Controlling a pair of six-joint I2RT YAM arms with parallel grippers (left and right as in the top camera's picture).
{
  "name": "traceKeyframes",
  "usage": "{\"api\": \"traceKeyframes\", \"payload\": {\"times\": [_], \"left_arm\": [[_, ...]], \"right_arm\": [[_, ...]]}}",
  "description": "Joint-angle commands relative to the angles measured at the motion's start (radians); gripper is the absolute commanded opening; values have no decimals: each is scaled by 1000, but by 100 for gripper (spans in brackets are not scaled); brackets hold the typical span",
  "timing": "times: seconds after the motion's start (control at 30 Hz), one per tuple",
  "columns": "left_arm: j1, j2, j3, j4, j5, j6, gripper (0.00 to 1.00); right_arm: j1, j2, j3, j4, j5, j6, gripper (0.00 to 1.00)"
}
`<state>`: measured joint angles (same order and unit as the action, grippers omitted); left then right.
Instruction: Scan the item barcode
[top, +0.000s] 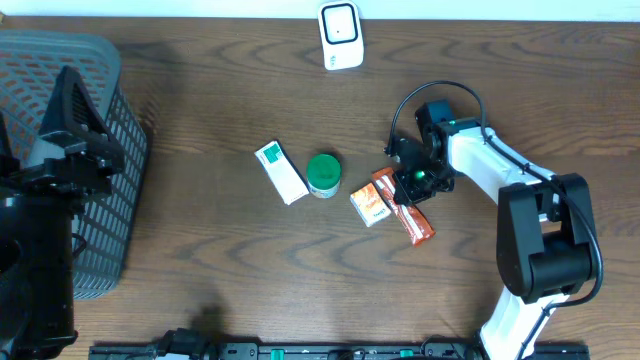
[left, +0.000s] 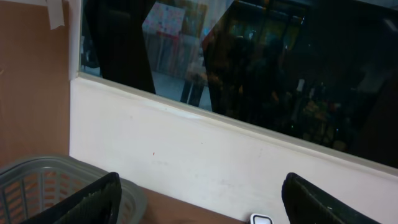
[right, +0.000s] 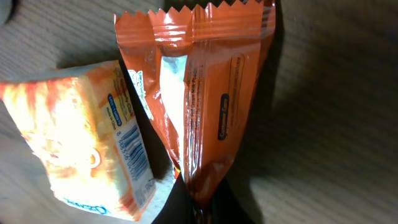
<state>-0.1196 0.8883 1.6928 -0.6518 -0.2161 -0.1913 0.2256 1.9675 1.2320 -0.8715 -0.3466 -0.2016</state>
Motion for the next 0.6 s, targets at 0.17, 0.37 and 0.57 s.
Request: {"api": "traceKeyframes", "payload": {"times": [0.17, 0.37, 0.57], "left_arm": [[3, -3, -2, 2, -5, -13, 83], [3, -4, -2, 2, -6, -13, 83], [3, -4, -2, 2, -5, -12, 83]], "right_arm": [[-65, -19, 198, -130, -91, 251, 1], [-118, -138, 245, -118, -93, 479, 1], [-140, -305, 245, -70, -92, 743, 2]]}}
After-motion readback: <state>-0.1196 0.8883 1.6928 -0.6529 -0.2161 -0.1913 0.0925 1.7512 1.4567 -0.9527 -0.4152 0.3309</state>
